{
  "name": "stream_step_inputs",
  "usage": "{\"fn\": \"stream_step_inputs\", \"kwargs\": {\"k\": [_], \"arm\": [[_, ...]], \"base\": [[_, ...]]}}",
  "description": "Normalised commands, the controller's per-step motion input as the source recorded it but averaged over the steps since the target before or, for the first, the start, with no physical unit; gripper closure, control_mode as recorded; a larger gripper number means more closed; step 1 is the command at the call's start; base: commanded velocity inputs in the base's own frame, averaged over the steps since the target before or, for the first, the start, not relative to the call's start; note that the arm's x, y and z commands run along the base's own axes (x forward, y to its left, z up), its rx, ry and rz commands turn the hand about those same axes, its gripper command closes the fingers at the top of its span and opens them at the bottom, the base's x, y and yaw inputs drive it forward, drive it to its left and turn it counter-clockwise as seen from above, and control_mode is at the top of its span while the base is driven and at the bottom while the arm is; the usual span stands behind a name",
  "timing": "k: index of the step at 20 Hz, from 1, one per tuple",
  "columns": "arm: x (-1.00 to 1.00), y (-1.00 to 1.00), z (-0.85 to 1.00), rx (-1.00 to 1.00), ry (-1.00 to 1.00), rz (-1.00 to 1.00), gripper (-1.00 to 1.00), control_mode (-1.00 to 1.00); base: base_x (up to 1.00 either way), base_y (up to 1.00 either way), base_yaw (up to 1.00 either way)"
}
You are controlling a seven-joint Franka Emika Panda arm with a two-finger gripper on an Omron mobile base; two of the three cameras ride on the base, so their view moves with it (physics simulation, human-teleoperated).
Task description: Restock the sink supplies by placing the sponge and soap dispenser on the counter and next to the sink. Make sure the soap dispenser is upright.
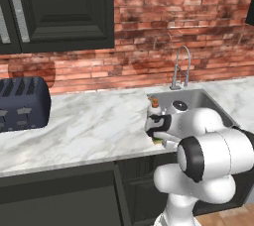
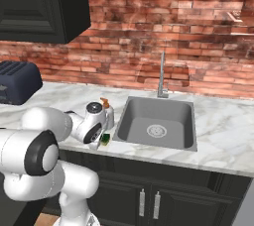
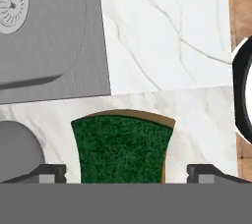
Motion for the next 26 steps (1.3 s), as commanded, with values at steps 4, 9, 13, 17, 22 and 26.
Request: {"fn": "stream_step_inputs", "kwargs": {"k": [4, 9, 13, 17, 22, 26], "arm": [[-0.33, 0.0, 0.22, 0.0, -0.1, -0.02, -1.0, -1.0], [-0.3, 0.0, 0.41, 0.0, -0.07, -0.04, -1.0, -1.0], [-0.38, 0.0, 0.59, 0.0, -0.04, -0.06, -1.0, -1.0], [-0.38, 0.01, 0.68, 0.0, -0.01, -0.05, -1.0, -1.0], [-0.34, 0.02, 0.7, -0.02, 0.0, -0.06, -1.0, -1.0], [-0.36, 0.01, 0.66, -0.02, 0.0, -0.06, -1.0, -1.0]], "base": [[0.0, 0.0, 0.0], [0.0, 0.0, 0.0], [0.0, 0.0, 0.0], [0.0, 0.0, 0.0], [0.0, 0.0, 0.0], [0.0, 0.0, 0.0]]}}
